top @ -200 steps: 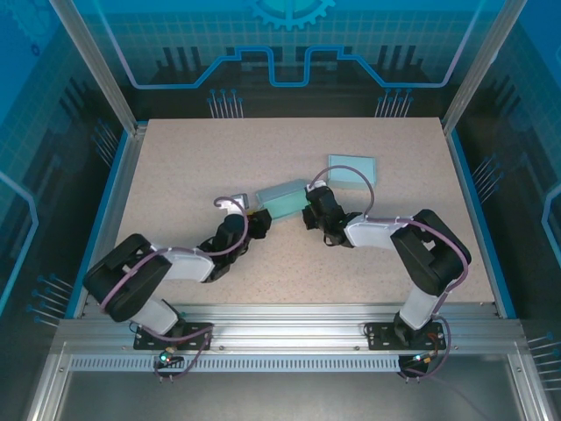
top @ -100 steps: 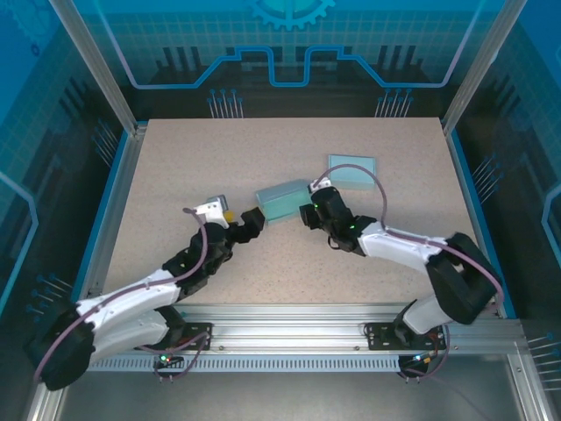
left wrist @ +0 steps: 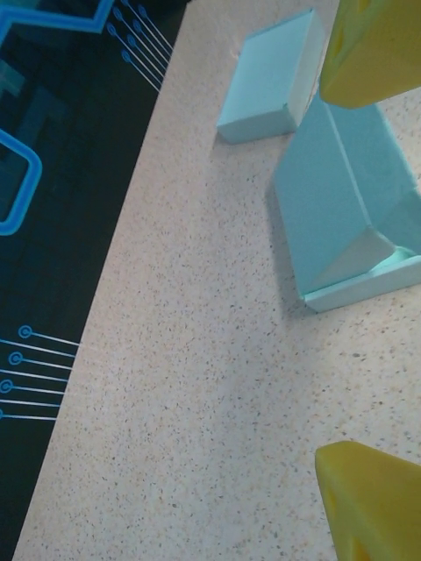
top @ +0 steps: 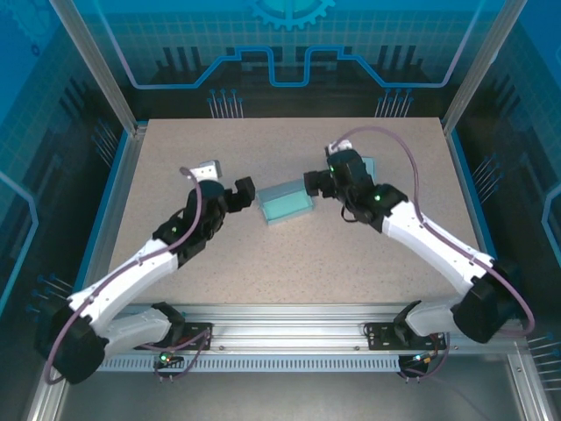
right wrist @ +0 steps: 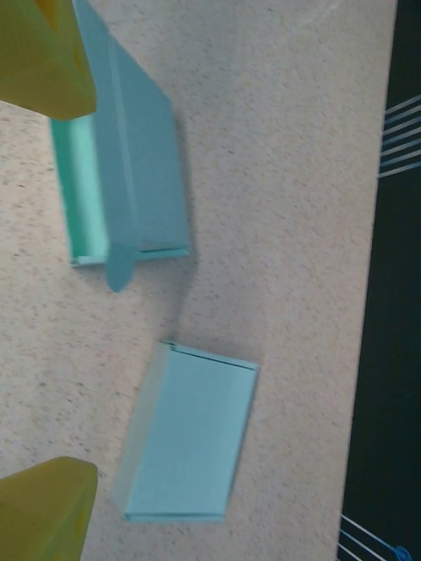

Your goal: Fold the paper box

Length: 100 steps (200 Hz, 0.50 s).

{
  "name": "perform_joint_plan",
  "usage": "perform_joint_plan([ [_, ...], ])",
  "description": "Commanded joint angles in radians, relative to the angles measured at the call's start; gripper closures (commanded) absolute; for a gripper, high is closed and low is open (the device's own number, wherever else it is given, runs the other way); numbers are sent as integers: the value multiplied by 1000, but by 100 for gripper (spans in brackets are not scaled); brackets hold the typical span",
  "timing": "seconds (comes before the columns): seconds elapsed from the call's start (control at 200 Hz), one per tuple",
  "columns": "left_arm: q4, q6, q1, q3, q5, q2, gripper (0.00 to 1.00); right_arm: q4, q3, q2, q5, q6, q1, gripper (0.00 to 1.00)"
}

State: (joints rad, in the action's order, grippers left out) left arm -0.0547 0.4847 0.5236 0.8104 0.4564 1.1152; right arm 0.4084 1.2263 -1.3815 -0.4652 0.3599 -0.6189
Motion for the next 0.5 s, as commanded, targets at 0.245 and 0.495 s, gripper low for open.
perform_joint_plan([
  [0.245,-25,-114,-44,269,-138,384,1,324,380,-408,37,46,73,0],
  [0.495,-50,-75,-45,305,-181,550,1,315,387,-507,99,69,95,0],
])
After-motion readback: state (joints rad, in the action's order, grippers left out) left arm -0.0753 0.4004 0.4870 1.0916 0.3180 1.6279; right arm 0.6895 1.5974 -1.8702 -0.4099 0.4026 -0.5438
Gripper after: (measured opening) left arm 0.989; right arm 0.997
